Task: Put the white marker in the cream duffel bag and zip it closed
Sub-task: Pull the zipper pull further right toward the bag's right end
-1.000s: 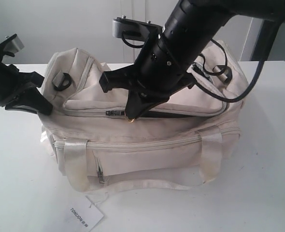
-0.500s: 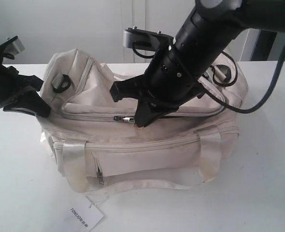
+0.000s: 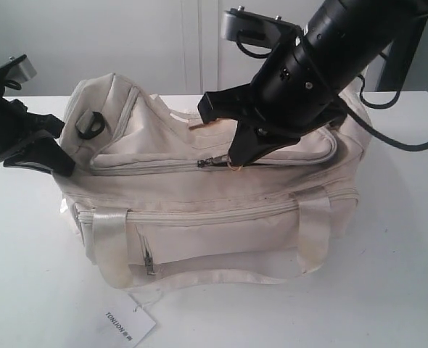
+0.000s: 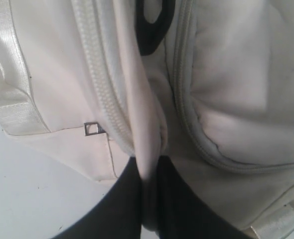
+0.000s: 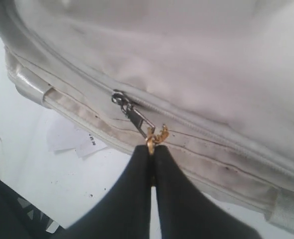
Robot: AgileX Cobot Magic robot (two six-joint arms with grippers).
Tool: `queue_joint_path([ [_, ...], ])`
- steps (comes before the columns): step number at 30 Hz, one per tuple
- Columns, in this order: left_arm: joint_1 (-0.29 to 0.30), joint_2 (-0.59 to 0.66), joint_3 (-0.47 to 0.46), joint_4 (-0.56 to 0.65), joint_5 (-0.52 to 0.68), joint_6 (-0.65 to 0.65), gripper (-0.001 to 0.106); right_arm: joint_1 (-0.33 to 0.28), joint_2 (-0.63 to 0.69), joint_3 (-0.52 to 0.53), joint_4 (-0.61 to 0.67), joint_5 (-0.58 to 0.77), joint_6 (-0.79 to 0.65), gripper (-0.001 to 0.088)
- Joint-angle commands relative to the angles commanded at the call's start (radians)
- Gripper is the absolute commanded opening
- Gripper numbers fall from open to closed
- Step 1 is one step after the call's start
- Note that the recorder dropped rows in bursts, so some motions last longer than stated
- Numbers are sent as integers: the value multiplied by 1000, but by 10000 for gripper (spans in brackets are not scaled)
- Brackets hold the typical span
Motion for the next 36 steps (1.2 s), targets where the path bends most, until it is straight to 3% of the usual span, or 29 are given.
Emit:
queue_joint_path([
  [15, 0, 0, 0, 0, -6, 0, 0, -2, -6, 0, -69, -19, 5, 0],
  [21, 0, 0, 0, 0, -6, 0, 0, -89, -6, 0, -61, -19, 20, 0],
  [36, 0, 0, 0, 0, -8, 0, 0, -199, -6, 0, -63, -15, 20, 0],
])
